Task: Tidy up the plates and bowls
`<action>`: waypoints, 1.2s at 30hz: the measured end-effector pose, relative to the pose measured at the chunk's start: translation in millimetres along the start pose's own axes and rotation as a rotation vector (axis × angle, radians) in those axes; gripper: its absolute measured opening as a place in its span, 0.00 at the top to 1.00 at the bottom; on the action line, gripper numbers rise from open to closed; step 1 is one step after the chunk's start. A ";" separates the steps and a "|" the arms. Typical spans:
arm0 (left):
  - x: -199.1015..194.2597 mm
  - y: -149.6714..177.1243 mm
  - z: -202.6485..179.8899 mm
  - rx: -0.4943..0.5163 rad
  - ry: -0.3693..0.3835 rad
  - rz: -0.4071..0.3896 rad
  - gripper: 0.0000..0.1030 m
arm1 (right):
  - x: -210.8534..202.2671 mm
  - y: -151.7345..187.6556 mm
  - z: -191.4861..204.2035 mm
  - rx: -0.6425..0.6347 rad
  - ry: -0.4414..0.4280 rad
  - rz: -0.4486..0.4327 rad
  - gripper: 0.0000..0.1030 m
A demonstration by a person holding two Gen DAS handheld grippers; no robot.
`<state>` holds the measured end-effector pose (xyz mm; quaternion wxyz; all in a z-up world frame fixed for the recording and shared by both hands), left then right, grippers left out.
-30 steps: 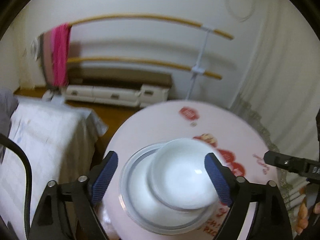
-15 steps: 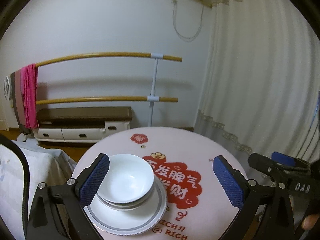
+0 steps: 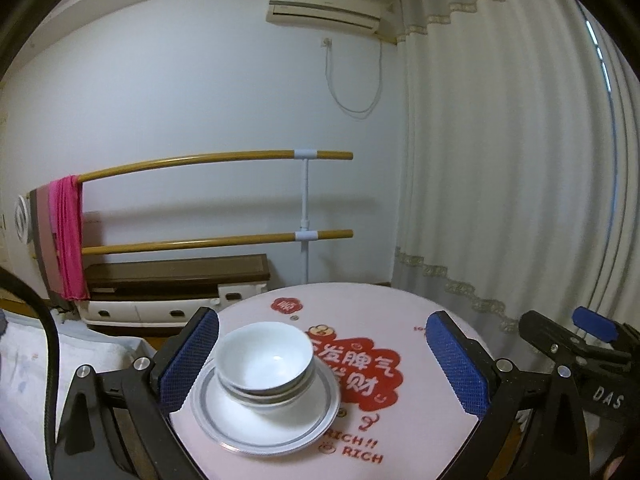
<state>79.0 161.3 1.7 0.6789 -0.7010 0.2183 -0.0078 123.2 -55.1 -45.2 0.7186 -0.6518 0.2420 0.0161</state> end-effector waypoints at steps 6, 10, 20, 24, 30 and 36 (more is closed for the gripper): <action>-16.7 -1.2 -12.1 0.007 0.016 -0.026 0.01 | -18.4 9.0 3.5 -0.033 0.001 -0.005 0.00; -18.2 3.1 -12.9 0.009 0.024 -0.035 0.01 | -28.4 9.9 1.3 -0.029 0.007 -0.033 0.00; -11.4 17.9 -6.8 0.025 0.033 -0.048 0.01 | -43.3 15.8 -0.1 -0.041 0.018 -0.087 0.00; -14.0 16.8 -9.2 0.031 0.020 -0.050 0.01 | -43.4 19.3 2.1 -0.053 0.013 -0.080 0.00; -13.0 23.3 -13.5 0.039 0.015 -0.059 0.01 | -41.3 23.7 2.5 -0.053 0.027 -0.096 0.00; -5.9 29.0 -13.8 0.038 0.032 -0.070 0.01 | -37.6 26.7 1.0 -0.044 0.049 -0.095 0.00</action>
Point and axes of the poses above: each gripper's, at about its wrist camera, not at the fingertips, and x roughly the way its jaws point, z to its left, y to its underside, the point moved 3 cm from there along x, roughly the way its jaws point, and after that the axes turned 15 degrees about y, right-handed, at the moved point
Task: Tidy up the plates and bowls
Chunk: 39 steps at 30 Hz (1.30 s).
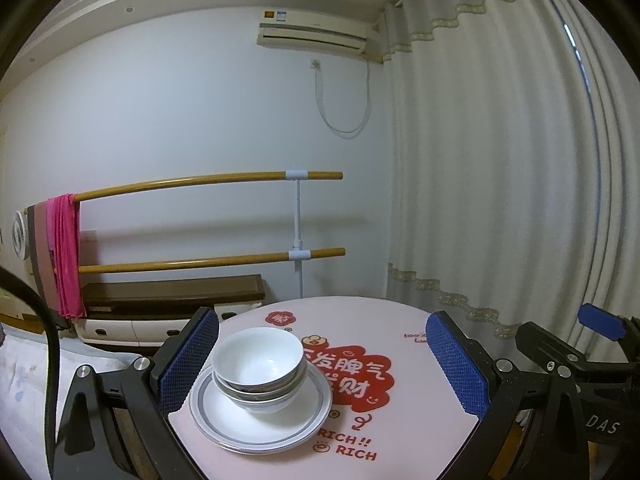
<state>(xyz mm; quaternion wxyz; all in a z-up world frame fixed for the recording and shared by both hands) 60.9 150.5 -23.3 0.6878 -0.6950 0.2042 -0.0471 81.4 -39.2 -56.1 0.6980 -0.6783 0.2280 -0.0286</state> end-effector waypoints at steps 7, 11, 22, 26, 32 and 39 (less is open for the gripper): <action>10.2 5.2 4.9 -0.008 0.018 -0.002 0.01 | -0.2 1.2 -3.5 -0.001 0.020 0.000 0.00; 15.3 5.9 7.9 -0.010 0.026 -0.002 0.01 | -0.8 1.4 -5.0 -0.002 0.028 -0.003 0.00; 21.8 8.5 12.2 -0.006 0.022 0.005 0.01 | 3.3 2.9 -7.2 0.005 0.035 0.009 0.00; 22.7 10.8 11.2 -0.004 0.022 0.008 0.01 | 3.1 3.1 -8.0 0.005 0.034 0.013 0.00; 24.0 12.6 8.1 -0.002 0.019 0.013 0.01 | 3.4 4.3 -8.8 0.006 0.034 0.017 0.00; 21.7 11.0 7.0 -0.004 0.014 0.007 0.01 | 3.7 6.6 -7.4 0.005 0.031 0.023 0.00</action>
Point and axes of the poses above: each gripper's, at about its wrist camera, not at the fingertips, and x roughly the way its jaws point, z to its left, y to its underside, the point moved 3 cm from there along x, roughly the way its jaws point, and after that the axes turned 15 degrees about y, right-handed, at the moved point
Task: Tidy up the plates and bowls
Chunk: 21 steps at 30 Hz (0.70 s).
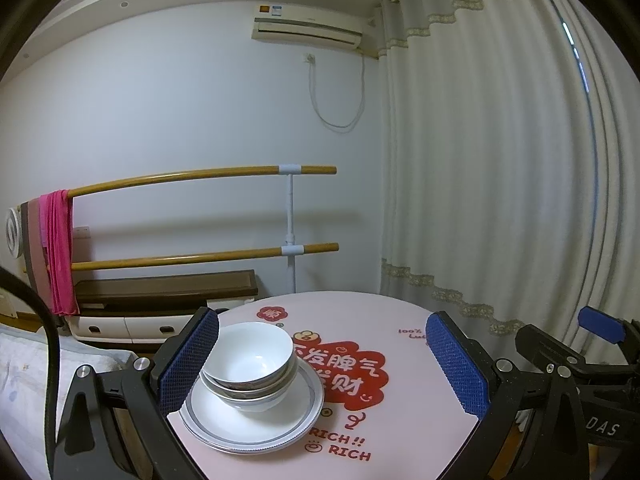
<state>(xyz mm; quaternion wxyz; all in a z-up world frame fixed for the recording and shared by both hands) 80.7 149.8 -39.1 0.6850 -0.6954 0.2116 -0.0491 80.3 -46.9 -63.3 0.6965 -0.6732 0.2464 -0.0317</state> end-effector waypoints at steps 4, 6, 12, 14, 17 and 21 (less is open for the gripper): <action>-0.7 2.3 -0.8 -0.002 0.001 -0.006 0.01 | -1.4 -0.7 1.6 -0.007 0.004 -0.013 0.00; -0.9 3.3 -0.5 -0.003 0.000 -0.006 0.01 | -2.0 -0.5 2.3 -0.009 0.007 -0.018 0.00; -0.7 3.9 0.5 -0.005 -0.001 -0.005 0.01 | -0.5 -1.0 3.1 -0.011 0.009 -0.016 0.00; -0.9 3.8 0.9 -0.003 -0.004 -0.007 0.01 | -1.7 -0.8 3.5 -0.016 0.013 -0.025 0.00; 0.1 5.1 1.2 -0.003 -0.008 -0.006 0.01 | -3.1 -0.9 4.6 -0.030 0.024 -0.041 0.00; 1.6 5.7 2.0 -0.008 -0.009 -0.004 0.01 | -5.1 -1.6 6.2 -0.055 0.040 -0.069 0.00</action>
Point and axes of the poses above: each gripper's, at about its wrist camera, not at the fingertips, and x roughly the way its jaws point, z to its left, y to its underside, the point moved 3 cm from there along x, roughly the way its jaws point, and after that the axes turned 15 degrees about y, right-handed, at the moved point
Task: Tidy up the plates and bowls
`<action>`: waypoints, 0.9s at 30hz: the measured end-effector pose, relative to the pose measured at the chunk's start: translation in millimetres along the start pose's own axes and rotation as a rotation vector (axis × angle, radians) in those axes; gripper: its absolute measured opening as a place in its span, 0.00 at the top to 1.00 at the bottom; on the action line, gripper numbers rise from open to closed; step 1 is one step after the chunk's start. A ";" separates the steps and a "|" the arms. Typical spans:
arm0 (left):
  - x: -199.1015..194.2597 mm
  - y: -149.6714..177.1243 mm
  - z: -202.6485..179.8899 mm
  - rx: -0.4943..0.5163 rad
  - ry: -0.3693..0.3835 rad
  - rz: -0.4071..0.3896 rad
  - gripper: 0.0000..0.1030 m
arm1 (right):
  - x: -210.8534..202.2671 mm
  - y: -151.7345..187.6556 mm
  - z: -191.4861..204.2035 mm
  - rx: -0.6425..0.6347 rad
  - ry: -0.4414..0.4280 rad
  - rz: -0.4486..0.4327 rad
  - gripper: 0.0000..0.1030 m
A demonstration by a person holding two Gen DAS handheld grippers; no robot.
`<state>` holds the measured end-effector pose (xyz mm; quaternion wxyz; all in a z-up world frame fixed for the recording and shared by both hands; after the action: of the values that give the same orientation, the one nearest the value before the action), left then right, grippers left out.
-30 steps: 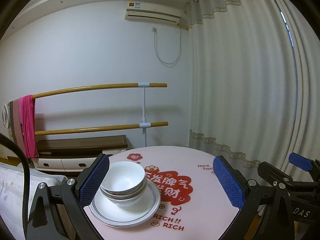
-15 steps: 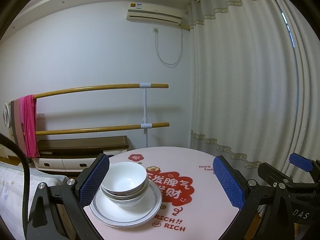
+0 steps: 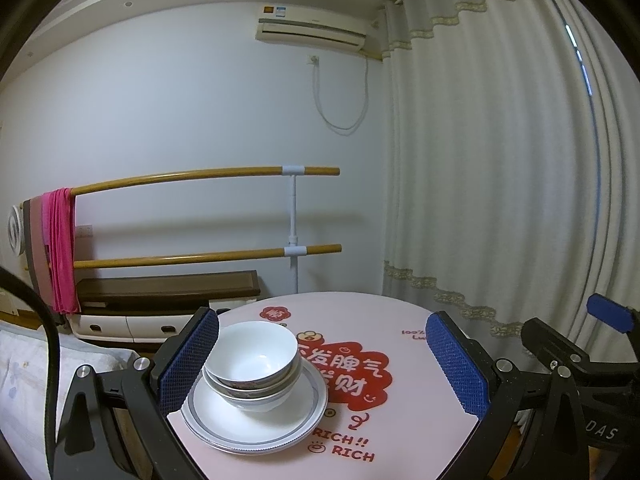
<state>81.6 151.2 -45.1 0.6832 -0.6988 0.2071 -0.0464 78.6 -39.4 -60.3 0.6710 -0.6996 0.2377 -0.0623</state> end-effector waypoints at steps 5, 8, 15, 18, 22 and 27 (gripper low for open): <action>2.0 0.6 -0.2 0.005 -0.006 0.000 0.01 | -1.7 0.5 1.3 -0.004 0.002 -0.008 0.00; 3.2 1.0 0.2 0.005 -0.009 0.000 0.01 | -2.3 0.5 2.5 -0.014 0.014 -0.019 0.00; 4.3 4.5 -0.9 0.010 -0.014 -0.006 0.01 | -2.5 -0.1 4.6 -0.014 0.008 -0.014 0.00; 6.3 5.3 -1.1 0.012 -0.016 -0.006 0.01 | -2.2 -1.1 4.5 -0.013 0.008 -0.014 0.00; 7.3 7.3 -3.0 0.008 -0.014 -0.004 0.01 | 0.1 -2.1 4.3 -0.013 0.011 -0.016 0.00; 9.9 7.4 -2.7 0.006 -0.015 -0.002 0.01 | 2.2 -2.2 3.9 -0.013 0.009 -0.009 0.00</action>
<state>88.0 145.3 -54.3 0.6869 -0.6971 0.2009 -0.0424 82.7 -36.7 -59.1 0.6652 -0.7046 0.2378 -0.0672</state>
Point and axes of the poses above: each gripper's, at about its wrist camera, not at the fingertips, and x roughly the way its jaws point, z to its left, y to its underside, the point moved 3 cm from there along x, roughly the way its jaws point, and after that the axes turned 15 degrees about y, right-handed, at the moved point
